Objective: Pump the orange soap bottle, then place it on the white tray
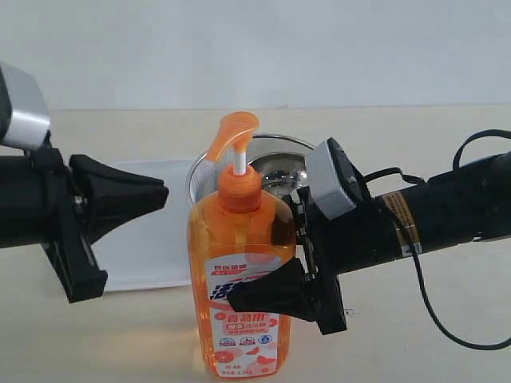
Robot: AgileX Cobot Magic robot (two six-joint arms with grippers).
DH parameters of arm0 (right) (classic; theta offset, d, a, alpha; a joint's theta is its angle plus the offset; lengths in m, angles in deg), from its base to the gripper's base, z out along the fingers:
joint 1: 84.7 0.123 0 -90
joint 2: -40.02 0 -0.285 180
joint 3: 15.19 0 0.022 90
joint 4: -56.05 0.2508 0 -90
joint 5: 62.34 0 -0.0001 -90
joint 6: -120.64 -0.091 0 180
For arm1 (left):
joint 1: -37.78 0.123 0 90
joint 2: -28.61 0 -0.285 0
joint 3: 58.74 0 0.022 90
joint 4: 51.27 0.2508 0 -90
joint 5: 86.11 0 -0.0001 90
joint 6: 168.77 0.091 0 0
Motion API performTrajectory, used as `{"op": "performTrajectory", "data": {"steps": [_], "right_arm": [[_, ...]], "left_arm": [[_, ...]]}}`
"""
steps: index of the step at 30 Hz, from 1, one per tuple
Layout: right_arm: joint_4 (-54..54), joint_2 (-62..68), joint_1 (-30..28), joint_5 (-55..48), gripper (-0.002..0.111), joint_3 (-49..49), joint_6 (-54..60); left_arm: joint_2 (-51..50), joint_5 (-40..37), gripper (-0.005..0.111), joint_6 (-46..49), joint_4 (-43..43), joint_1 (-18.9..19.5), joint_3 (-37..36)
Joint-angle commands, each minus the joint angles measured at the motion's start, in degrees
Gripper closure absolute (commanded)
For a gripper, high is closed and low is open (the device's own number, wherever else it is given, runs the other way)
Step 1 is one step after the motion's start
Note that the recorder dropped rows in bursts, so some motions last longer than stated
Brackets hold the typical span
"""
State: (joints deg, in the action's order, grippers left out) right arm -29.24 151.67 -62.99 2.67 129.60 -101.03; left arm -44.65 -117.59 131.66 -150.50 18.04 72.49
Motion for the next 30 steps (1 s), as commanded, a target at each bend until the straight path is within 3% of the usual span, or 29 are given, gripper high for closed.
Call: {"op": "performTrajectory", "data": {"steps": [1,7,15,30], "right_arm": [[-1.12,0.11,0.17,-0.13,0.108,-0.07,-1.32],[-1.80,0.11,0.17,-0.13,0.108,-0.07,-1.32],[-2.52,0.11,0.17,-2.75,0.108,-0.07,-1.32],[-2.06,0.11,0.17,-3.99,0.108,-0.07,-1.32]], "left_arm": [[6.38,7.97,0.102,-4.19,-0.72,-0.33,0.26],[14.75,20.66,0.102,-6.57,-0.72,-0.33,0.16],[26.44,30.90,0.102,-6.47,-0.72,-0.33,-3.48],[44.98,40.57,0.102,-10.14,-0.72,-0.33,-10.78]]}}
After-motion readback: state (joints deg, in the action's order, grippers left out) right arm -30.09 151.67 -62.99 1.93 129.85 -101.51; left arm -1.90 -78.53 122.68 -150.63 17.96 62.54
